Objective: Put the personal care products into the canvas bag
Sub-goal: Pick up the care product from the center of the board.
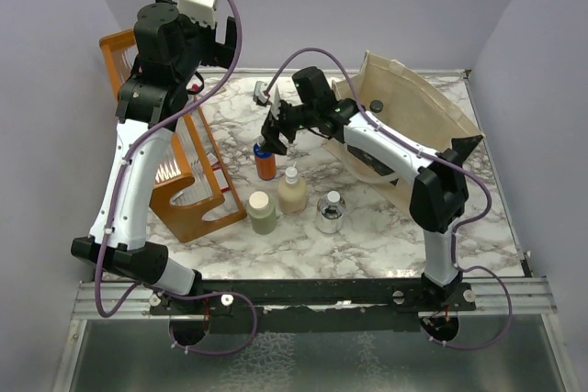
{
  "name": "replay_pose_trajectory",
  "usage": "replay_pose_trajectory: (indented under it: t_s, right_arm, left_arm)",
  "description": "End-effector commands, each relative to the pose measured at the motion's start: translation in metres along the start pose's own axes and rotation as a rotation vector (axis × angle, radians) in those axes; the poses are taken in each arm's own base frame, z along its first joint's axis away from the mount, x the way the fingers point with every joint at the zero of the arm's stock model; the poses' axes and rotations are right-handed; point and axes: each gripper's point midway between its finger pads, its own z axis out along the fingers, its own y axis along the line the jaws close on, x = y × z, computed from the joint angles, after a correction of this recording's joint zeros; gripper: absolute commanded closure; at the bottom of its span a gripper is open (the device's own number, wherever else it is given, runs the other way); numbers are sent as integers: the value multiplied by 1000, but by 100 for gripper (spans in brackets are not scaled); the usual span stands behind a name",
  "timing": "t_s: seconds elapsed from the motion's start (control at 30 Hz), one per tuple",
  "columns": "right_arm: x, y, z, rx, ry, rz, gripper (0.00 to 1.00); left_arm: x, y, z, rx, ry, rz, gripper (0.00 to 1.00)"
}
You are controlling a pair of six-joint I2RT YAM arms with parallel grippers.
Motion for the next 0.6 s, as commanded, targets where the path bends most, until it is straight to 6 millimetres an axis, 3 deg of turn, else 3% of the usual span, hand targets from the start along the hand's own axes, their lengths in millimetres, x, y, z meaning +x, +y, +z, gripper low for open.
replay_pose_trajectory:
  t_s: [0.0,0.2,0.57]
  right_arm:
    - [-5,-5,21,-42,-27,-17,28]
    - [8,-7,33,-63,-9,-30,42]
    - [6,-8,36,-66,-22,-28,62]
  left_arm:
    - [-31,-5,-22,54,-106,-31,1]
    - [-28,-12,-27,98,-111,-6,1]
    - [-16,-24,-24,159,-86,17,2]
